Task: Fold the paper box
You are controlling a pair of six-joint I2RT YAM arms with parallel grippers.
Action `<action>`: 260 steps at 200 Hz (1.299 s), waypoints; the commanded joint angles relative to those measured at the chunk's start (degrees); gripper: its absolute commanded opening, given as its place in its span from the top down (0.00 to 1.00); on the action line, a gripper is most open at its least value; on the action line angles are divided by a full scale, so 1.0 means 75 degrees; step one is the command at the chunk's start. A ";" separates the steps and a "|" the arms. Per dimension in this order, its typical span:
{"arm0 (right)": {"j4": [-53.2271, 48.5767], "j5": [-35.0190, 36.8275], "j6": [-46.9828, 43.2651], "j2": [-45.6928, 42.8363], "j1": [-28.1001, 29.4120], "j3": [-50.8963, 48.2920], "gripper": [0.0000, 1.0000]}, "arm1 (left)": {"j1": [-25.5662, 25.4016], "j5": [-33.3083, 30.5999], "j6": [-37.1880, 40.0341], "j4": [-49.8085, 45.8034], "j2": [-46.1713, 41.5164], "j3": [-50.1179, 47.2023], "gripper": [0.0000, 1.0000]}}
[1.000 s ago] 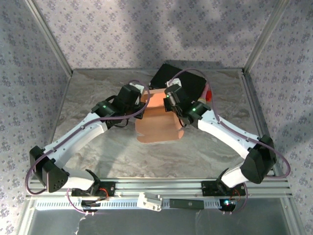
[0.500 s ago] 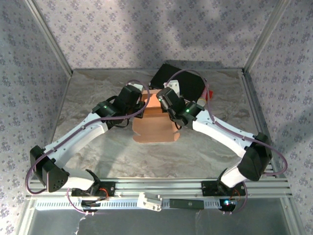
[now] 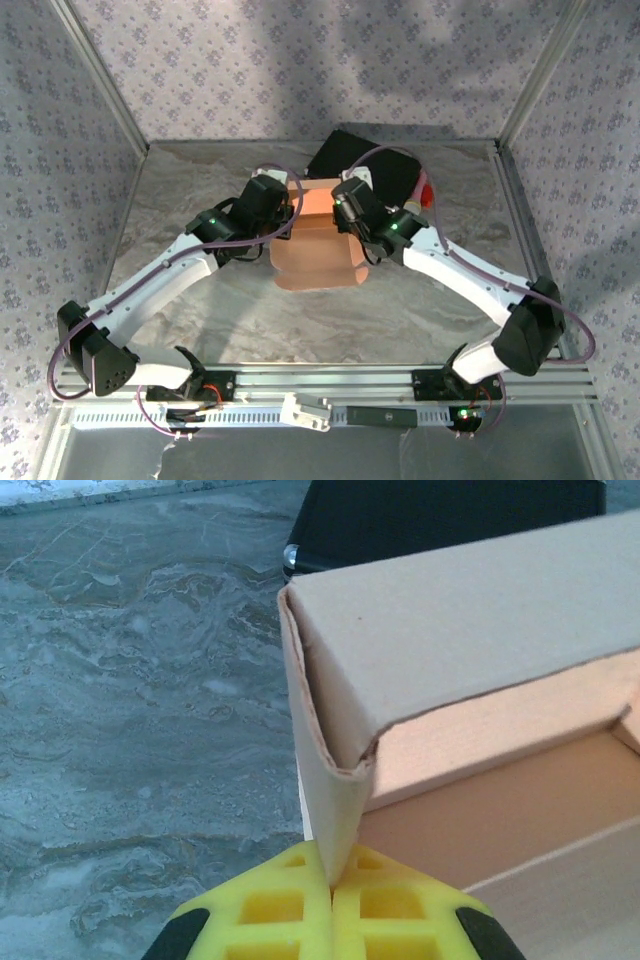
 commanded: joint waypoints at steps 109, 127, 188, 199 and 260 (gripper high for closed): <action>0.0438 -0.0117 -0.0427 0.0219 -0.0379 0.0048 0.91 | -0.0045 0.0000 -0.0053 0.0102 -0.0159 0.0086 1.00; 0.0229 0.0375 -0.0300 0.0290 -0.0238 0.0110 1.00 | -0.0054 -0.0019 -0.0042 0.0096 -0.0129 0.0127 1.00; -0.0158 0.0209 -0.0001 0.0110 -0.0039 0.0177 1.00 | 0.0035 0.0361 0.0062 0.0452 -0.0155 -0.0045 1.00; -0.0349 -0.0034 0.0028 0.0146 -0.0037 0.0272 1.00 | 0.0182 0.0727 0.0052 0.0751 -0.0226 -0.0251 1.00; -0.0648 -0.1579 0.0095 0.0060 -0.0294 0.0275 1.00 | 0.1099 0.2873 0.0341 0.2307 -0.0574 -0.1293 0.85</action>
